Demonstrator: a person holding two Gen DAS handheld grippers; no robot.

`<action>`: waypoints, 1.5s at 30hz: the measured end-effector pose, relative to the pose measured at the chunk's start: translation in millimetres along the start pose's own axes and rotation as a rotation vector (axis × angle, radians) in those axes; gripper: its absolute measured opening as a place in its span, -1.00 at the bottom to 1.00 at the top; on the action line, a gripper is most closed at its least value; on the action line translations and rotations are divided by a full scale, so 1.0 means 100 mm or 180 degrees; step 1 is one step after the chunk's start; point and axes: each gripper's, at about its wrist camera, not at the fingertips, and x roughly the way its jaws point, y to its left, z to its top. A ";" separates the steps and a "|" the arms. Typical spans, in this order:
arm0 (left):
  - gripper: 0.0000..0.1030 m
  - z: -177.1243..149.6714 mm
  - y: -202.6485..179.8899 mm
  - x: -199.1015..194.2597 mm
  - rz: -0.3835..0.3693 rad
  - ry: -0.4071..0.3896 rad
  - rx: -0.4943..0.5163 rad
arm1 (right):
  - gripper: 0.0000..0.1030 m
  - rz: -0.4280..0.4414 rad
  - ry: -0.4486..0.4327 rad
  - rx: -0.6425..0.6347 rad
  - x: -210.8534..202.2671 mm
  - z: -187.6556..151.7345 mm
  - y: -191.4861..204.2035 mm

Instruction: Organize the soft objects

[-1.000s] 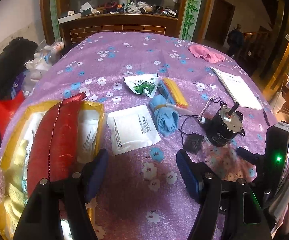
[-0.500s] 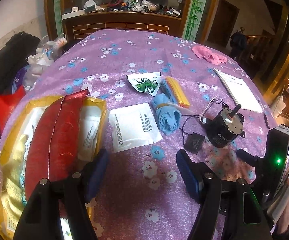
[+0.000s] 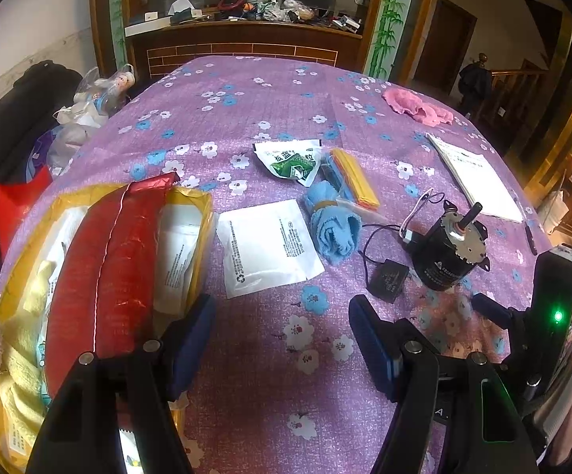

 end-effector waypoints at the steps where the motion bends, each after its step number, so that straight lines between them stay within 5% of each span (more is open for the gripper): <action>1: 0.42 0.00 0.00 0.00 0.0004 0.0004 0.0006 | 0.99 0.0000 0.0000 0.0000 0.00 0.00 0.00; 45: 0.42 -0.03 0.01 0.02 -0.0016 0.0042 -0.0003 | 0.99 0.0000 0.0000 0.0000 0.00 0.00 0.00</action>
